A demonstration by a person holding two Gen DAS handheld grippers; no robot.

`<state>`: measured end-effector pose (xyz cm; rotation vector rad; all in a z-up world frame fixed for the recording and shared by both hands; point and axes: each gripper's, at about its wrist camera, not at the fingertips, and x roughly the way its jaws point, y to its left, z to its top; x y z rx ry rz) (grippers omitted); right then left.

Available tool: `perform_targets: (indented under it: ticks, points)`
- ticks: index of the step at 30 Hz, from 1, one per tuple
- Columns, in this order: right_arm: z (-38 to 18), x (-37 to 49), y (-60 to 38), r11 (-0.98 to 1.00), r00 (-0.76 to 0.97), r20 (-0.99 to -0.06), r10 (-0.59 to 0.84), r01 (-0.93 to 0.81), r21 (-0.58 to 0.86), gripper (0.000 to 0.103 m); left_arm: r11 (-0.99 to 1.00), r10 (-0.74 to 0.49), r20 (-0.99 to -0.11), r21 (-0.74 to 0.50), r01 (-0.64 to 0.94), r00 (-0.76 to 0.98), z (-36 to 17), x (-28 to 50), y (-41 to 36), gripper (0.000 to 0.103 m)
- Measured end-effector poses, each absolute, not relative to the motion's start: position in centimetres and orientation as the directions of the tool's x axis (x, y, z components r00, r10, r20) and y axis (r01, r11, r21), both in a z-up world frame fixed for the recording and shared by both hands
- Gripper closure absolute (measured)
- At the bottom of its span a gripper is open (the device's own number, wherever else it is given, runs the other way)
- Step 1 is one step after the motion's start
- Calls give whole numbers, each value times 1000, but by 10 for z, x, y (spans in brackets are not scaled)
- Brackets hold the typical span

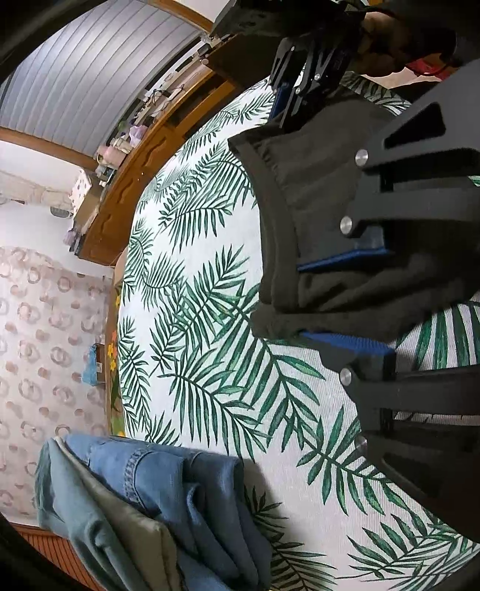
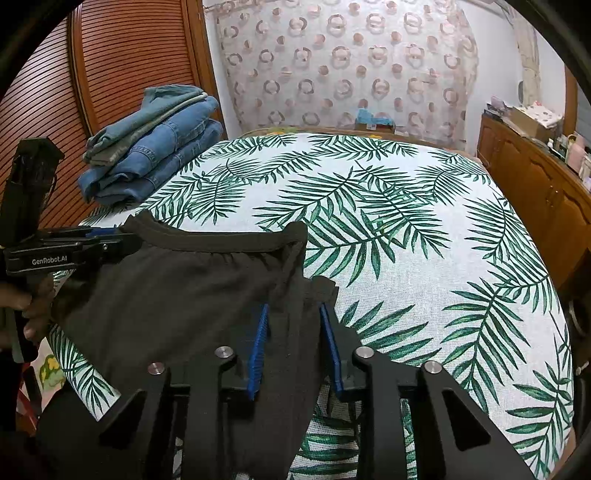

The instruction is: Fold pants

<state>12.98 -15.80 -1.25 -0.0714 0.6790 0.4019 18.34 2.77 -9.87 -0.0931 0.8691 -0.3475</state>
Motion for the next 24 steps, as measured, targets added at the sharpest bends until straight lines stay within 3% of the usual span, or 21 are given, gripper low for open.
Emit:
perform_targets:
  ticks: [11, 15, 24]
  points:
    - [-11, 132, -158, 912, 689, -629, 358, -403, 78, 96, 942, -331, -739, -222, 251, 586, -101, 185, 27, 72]
    - [-12, 131, -159, 910, 693, -622, 365, -406, 83, 97, 943, -324, -725, -196, 269, 608, -98, 178, 23, 85]
    - [-5, 120, -163, 908, 713, -590, 380, -410, 89, 98, 935, -352, -660, -222, 276, 664, -77, 159, 25, 89]
